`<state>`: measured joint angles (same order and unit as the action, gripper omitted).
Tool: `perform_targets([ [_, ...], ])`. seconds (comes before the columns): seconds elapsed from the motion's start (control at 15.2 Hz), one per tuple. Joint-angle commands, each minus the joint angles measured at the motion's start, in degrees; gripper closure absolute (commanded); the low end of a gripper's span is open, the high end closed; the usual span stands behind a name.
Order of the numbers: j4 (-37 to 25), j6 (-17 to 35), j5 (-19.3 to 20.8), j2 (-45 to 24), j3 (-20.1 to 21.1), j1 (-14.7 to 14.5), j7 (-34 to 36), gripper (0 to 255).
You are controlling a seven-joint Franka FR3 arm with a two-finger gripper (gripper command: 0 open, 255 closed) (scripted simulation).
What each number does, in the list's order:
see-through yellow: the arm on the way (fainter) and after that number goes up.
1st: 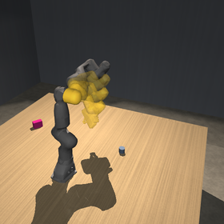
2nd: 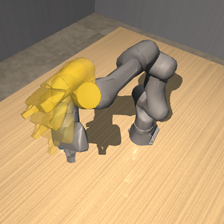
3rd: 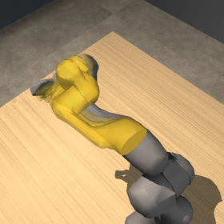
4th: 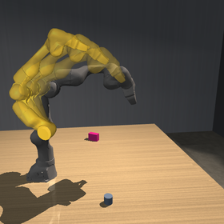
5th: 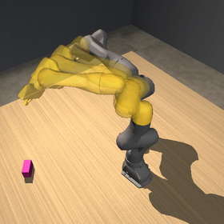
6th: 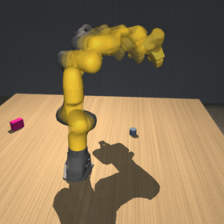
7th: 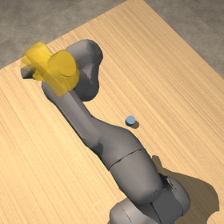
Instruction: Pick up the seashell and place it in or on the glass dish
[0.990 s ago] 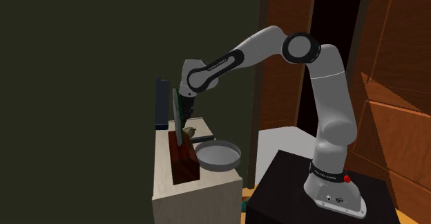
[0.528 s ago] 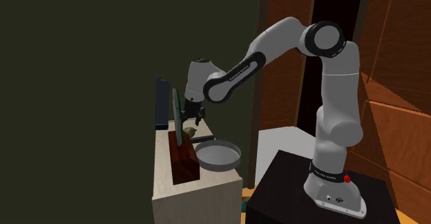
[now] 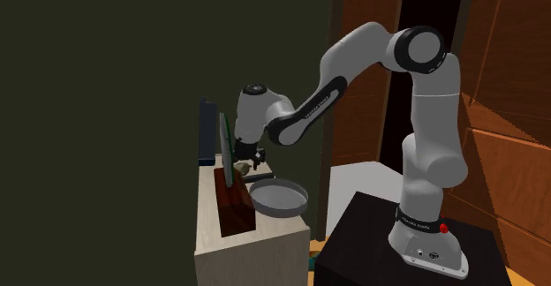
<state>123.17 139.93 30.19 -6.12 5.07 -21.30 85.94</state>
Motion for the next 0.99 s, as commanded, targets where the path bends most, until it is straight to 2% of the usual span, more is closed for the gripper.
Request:
perform_targets([
  [0.0,-0.2,1.1,0.8,-1.2,-0.3,0.2,0.6,0],
  [0.59,-0.2,1.9,1.3,-2.2,-0.5,0.3,1.0,0],
  [0.66,-0.2,1.9,1.3,-2.2,-0.5,0.3,1.0,255],
  [0.92,-0.3,1.9,1.3,-2.2,-0.5,0.3,1.0,255],
])
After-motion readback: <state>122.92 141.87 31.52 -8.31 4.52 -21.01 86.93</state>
